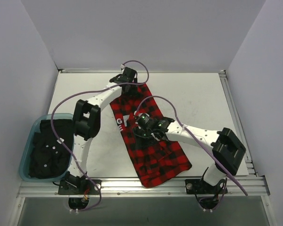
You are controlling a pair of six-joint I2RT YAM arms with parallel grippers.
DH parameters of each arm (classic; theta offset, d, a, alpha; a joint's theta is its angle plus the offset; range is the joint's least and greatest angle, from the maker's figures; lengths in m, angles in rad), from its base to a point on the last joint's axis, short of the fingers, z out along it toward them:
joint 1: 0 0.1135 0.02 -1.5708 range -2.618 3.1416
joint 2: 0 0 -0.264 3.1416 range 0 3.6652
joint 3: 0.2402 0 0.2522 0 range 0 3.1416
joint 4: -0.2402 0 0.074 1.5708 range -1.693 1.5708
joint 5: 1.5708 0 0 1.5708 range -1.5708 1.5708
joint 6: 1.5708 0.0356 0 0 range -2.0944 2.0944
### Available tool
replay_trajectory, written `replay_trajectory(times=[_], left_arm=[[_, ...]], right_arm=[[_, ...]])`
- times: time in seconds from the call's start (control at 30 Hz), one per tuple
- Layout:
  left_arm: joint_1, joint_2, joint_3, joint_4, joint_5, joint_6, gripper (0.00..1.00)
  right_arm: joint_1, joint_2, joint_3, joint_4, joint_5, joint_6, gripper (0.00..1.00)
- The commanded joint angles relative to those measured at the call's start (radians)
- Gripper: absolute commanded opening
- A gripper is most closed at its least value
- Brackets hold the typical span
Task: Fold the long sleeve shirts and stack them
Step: Fold the shirt
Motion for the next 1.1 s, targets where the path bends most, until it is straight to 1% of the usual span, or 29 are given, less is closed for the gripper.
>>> replay_trajectory(times=[0.0,0.03,0.07,0.1,0.17,0.2,0.23,0.3,0.33,0.43,0.53,0.63,0.7,0.77,0.93,0.97,1.07], left_arm=[[0.018,-0.236,-0.121,0.016,-0.109,-0.024,0.88],[0.018,-0.278,-0.167,0.010,-0.124,-0.053,0.94],[0.017,-0.352,-0.210,0.002,-0.131,-0.108,0.95],[0.009,-0.386,-0.300,-0.022,-0.119,-0.140,0.95],[-0.011,-0.475,-0.394,-0.027,-0.089,-0.236,0.95],[-0.046,-0.499,-0.469,-0.024,-0.065,-0.263,0.95],[-0.067,-0.531,-0.504,-0.024,-0.057,-0.287,0.95],[-0.115,-0.542,-0.549,-0.023,-0.031,-0.335,0.94],[-0.159,-0.542,-0.581,-0.024,-0.031,-0.352,0.94],[-0.216,-0.507,-0.623,0.002,-0.014,-0.407,0.90],[-0.219,-0.455,-0.626,0.023,0.013,-0.429,0.88],[-0.215,-0.350,-0.589,0.022,0.007,-0.412,0.86],[-0.204,-0.309,-0.552,0.023,0.015,-0.387,0.86],[-0.198,-0.254,-0.511,0.022,0.020,-0.357,0.86],[-0.144,-0.143,-0.417,0.023,0.027,-0.272,0.85],[-0.134,-0.128,-0.398,0.022,0.030,-0.234,0.85],[-0.085,-0.068,-0.301,0.023,0.047,-0.153,0.85]], right_arm=[[-0.071,-0.140,-0.016,-0.138,0.082,-0.089,0.44],[-0.083,-0.167,-0.035,-0.146,0.082,-0.108,0.44],[-0.112,-0.191,-0.073,-0.173,0.080,-0.135,0.44],[-0.129,-0.234,-0.091,-0.187,0.082,-0.149,0.44],[-0.173,-0.271,-0.152,-0.224,0.092,-0.167,0.44],[-0.186,-0.298,-0.173,-0.232,0.094,-0.187,0.43],[-0.192,-0.309,-0.188,-0.241,0.092,-0.195,0.43],[-0.209,-0.325,-0.228,-0.256,0.083,-0.207,0.43],[-0.209,-0.326,-0.236,-0.259,0.076,-0.212,0.43],[-0.211,-0.314,-0.272,-0.259,0.068,-0.211,0.41],[-0.211,-0.287,-0.295,-0.256,0.063,-0.192,0.39],[-0.203,-0.245,-0.315,-0.245,0.031,-0.166,0.38],[-0.194,-0.216,-0.322,-0.219,0.010,-0.152,0.36],[-0.169,-0.198,-0.317,-0.187,-0.012,-0.117,0.36],[-0.086,-0.069,-0.266,-0.095,-0.055,-0.042,0.35],[-0.060,-0.046,-0.244,-0.057,-0.072,-0.027,0.35],[-0.039,0.034,-0.191,-0.006,-0.082,0.021,0.35]])
